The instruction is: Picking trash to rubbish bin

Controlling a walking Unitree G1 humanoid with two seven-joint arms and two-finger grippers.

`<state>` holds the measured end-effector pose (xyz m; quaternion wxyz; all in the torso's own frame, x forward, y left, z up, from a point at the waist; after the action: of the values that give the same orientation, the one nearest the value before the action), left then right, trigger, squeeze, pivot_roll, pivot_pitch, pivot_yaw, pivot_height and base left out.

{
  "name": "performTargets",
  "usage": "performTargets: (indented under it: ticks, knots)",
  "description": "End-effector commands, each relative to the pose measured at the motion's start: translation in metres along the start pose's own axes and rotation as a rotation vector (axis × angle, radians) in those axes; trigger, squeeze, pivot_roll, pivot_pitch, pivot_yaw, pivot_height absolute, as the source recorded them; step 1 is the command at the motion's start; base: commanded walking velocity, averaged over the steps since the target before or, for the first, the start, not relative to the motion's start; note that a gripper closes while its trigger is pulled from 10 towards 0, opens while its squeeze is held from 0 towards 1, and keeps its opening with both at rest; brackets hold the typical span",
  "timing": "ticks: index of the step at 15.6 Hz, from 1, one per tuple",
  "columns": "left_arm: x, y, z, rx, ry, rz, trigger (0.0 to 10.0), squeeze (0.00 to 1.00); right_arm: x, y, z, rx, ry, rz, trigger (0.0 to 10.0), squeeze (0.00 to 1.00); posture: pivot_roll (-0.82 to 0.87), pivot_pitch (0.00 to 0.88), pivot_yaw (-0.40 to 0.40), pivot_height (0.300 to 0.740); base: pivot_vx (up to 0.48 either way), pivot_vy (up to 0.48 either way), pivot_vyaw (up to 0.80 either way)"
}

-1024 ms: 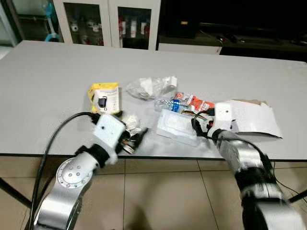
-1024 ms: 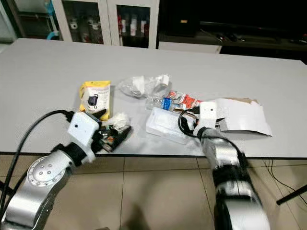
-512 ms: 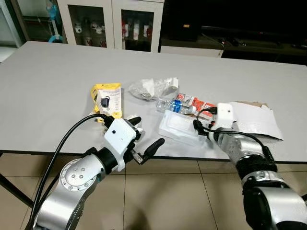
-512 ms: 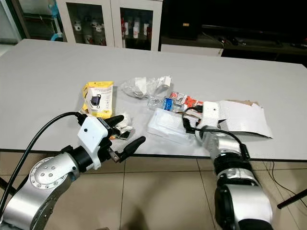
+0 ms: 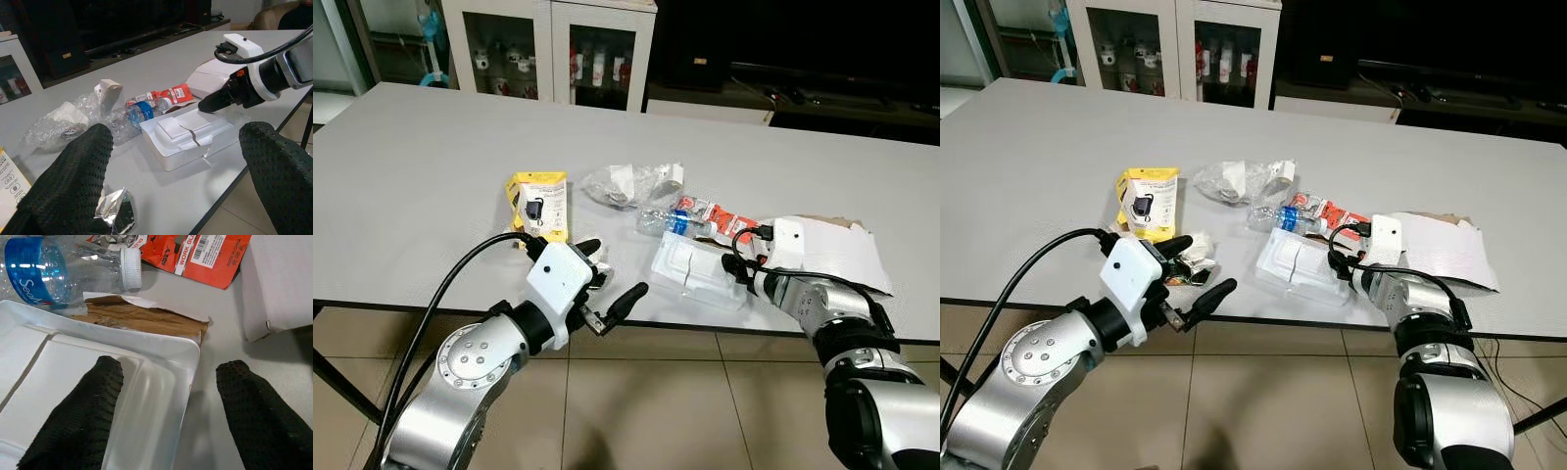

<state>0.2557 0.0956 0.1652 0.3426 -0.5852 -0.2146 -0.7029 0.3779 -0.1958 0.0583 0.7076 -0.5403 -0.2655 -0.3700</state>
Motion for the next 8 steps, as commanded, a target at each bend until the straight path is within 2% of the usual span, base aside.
performTargets:
  ticks: [1, 6, 8]
  knots:
    - [0.003, 0.003, 0.0, -0.002, 0.007, -0.007, 10.0, 0.0, -0.028, -0.002, -0.015, -0.039, 0.032, 0.105, 0.0, 0.0, 0.03, 0.0, -0.117, 0.74, 0.0, 0.0, 0.0]
    - [0.0, 0.004, 0.007, 0.035, 0.024, 0.01, 10.0, 0.0, -0.014, -0.001, -0.005, 0.036, 0.144, 0.042, 0.0, 0.0, 0.03, 0.0, -0.116, 0.74, 0.0, 0.0, 0.0]
    - [0.002, 0.005, 0.011, 0.057, 0.027, 0.004, 10.0, 0.0, -0.002, -0.002, 0.007, 0.133, 0.226, -0.016, 0.0, 0.0, 0.03, 0.0, -0.116, 0.74, 0.0, 0.0, 0.0]
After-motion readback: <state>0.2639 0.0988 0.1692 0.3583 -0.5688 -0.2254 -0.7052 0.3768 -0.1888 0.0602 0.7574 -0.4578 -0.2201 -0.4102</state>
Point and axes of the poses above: a point about 5 cm out from each wrist's last joint towards the gripper, its own y axis pointing out of the wrist towards the gripper, its own x axis along the axis of the wrist's last joint, z = x × y, the point moved 3 cm from there along y, pointing out of the wrist towards the gripper
